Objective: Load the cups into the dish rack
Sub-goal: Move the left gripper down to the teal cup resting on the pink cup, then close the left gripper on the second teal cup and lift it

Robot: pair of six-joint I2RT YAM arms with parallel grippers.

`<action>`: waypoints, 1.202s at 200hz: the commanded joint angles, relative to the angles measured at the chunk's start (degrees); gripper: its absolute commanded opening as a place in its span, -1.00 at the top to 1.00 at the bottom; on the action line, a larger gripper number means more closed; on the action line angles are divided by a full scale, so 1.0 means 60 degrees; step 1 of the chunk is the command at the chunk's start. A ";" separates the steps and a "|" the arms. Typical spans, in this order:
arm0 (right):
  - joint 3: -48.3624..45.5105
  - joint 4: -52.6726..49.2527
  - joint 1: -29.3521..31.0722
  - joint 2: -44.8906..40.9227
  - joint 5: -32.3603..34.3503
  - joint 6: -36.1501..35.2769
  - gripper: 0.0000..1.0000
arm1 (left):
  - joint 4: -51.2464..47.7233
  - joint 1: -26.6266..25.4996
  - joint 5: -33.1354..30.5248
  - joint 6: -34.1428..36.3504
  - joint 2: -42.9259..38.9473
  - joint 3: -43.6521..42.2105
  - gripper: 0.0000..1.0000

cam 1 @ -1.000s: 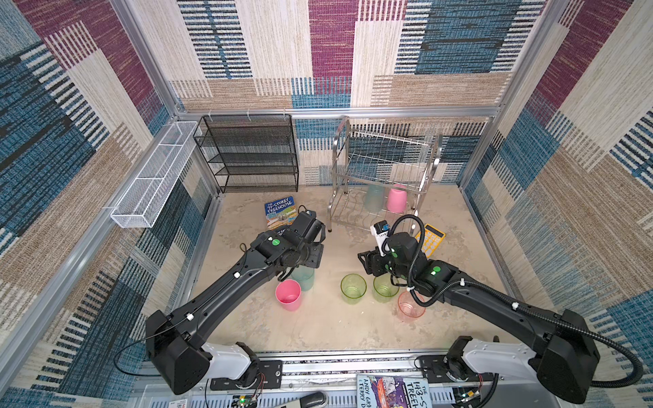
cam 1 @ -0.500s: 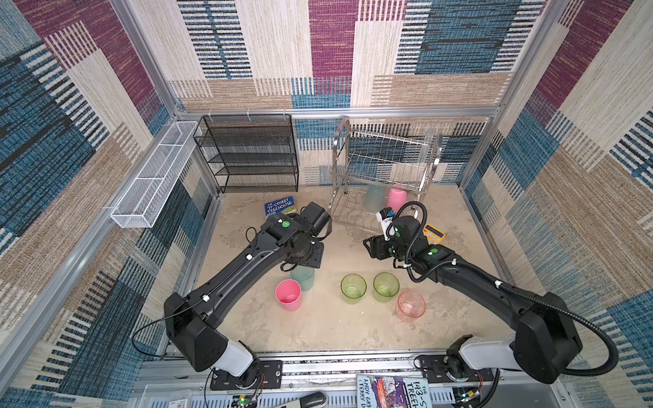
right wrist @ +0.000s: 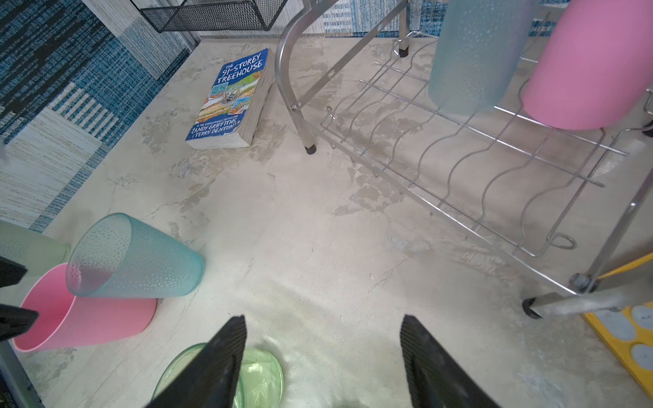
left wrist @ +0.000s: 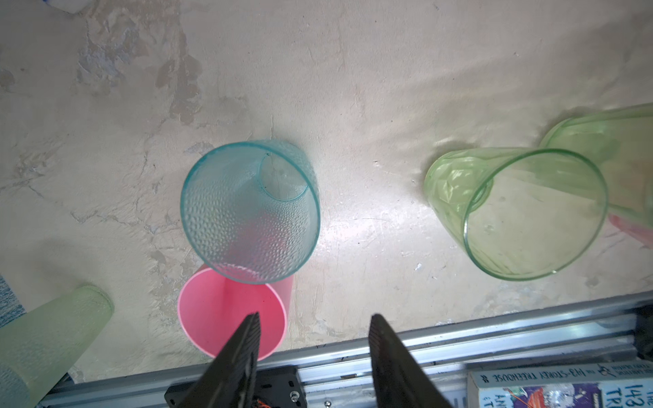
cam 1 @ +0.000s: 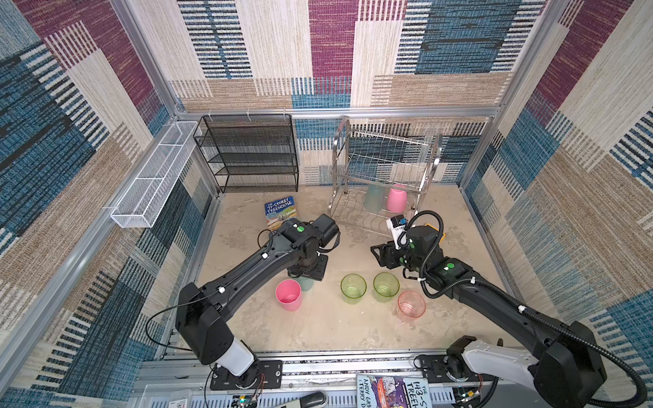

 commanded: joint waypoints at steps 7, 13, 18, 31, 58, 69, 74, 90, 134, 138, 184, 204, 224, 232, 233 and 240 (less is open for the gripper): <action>-0.0091 0.0282 0.0022 -0.0053 -0.0159 0.0316 -0.43 | 0.0291 -0.0028 0.0052 0.0454 0.0443 0.0129 -0.06; -0.0067 0.0220 0.0011 -0.0007 -0.0170 0.0339 -0.43 | 0.0294 -0.0028 0.0026 0.0553 0.0573 0.0195 -0.06; -0.0050 0.0194 0.0013 0.0008 -0.0215 0.0343 -0.43 | 0.0296 -0.0028 -0.0011 0.0603 0.0660 0.0265 -0.05; -0.0053 0.0200 0.0018 -0.0008 -0.0274 0.0357 -0.43 | 0.0326 -0.0017 -0.0089 0.0690 0.0854 0.0380 -0.05; -0.0037 0.0237 0.0012 -0.0091 -0.0142 0.0336 -0.43 | 0.0400 -0.0014 -0.0146 0.0838 0.1246 0.0365 -0.01; -0.0021 0.0233 0.0016 -0.0107 -0.0204 0.0329 -0.43 | 0.0450 -0.0014 -0.0209 0.0833 0.1279 0.0252 0.00; -0.0025 0.0244 0.0010 -0.0110 -0.0219 0.0325 -0.43 | 0.0480 -0.0014 -0.0259 0.0824 0.1279 0.0213 0.01; -0.0092 0.0345 0.0018 -0.0195 -0.0249 0.0329 -0.43 | 0.0693 -0.0014 -0.0469 0.0790 0.1225 0.0013 0.04; -0.0312 0.0410 0.0011 -0.0340 -0.0227 0.0386 -0.43 | 0.1398 0.0024 -0.0899 0.0765 0.1225 -0.0438 0.18; -0.0325 0.0385 0.0010 -0.0348 -0.0214 0.0378 -0.43 | 0.1488 0.0019 -0.0913 0.0758 0.1211 -0.0492 0.19; -0.0590 0.0409 0.0010 -0.0690 -0.0150 0.0530 -0.43 | 0.2363 0.0044 -0.1165 0.0536 0.1030 -0.1104 0.42; -0.0669 0.0397 0.0023 -0.0767 -0.0111 0.0592 -0.43 | 0.2437 0.0066 -0.1180 0.0512 0.1112 -0.1232 0.46; -0.0720 0.0382 0.0019 -0.0828 -0.0063 0.0610 -0.43 | 0.2580 0.0086 -0.1165 0.0538 0.1103 -0.1428 0.48; -0.0710 0.0369 0.0011 -0.0841 -0.0029 0.0621 -0.43 | 0.2604 0.0097 -0.1167 0.0553 0.1109 -0.1485 0.49; -0.0710 0.0361 0.0011 -0.0848 -0.0016 0.0621 -0.43 | 0.2608 0.0100 -0.1166 0.0553 0.1106 -0.1495 0.49; -0.0702 0.0367 0.0010 -0.0855 -0.0001 0.0612 -0.43 | 0.2641 0.0102 -0.1167 0.0553 0.1106 -0.1540 0.51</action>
